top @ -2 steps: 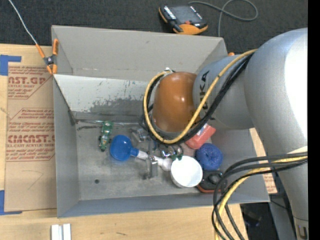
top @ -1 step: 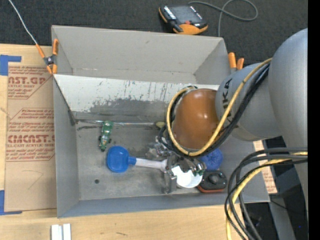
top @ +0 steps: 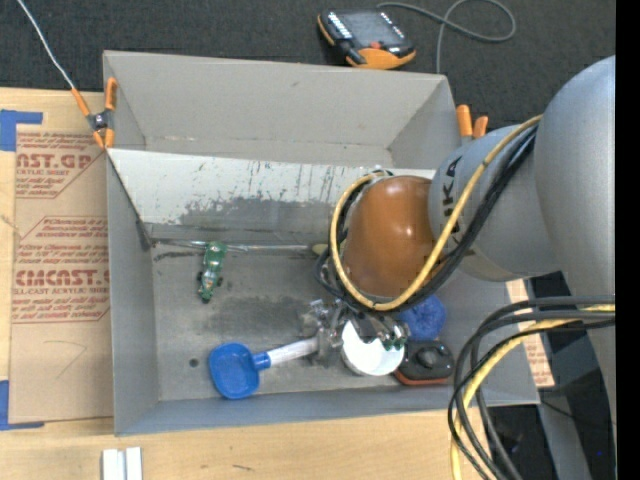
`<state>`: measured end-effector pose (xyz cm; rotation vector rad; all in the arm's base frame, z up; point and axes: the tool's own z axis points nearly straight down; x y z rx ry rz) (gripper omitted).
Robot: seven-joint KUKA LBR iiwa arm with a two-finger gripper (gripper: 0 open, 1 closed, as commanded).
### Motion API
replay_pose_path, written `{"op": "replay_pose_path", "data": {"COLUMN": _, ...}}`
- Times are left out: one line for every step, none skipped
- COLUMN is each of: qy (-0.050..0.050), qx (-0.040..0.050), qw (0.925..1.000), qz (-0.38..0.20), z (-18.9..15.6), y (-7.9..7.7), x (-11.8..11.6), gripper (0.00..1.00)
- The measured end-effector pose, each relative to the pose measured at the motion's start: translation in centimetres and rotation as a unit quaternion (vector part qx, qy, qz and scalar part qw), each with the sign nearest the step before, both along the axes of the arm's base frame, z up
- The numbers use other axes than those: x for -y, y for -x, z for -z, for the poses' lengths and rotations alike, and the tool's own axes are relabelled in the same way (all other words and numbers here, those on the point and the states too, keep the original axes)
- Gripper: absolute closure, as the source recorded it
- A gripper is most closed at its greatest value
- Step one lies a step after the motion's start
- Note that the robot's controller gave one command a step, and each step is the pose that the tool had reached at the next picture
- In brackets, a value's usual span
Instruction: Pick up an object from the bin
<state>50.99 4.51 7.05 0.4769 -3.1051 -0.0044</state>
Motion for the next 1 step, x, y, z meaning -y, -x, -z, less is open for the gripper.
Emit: {"op": "replay_pose_path", "data": {"qy": 0.0, "qx": -0.0007, "qw": 0.986, "qz": -0.167, "z": 0.14, "y": 2.97, "x": 3.29, "gripper": 1.0}}
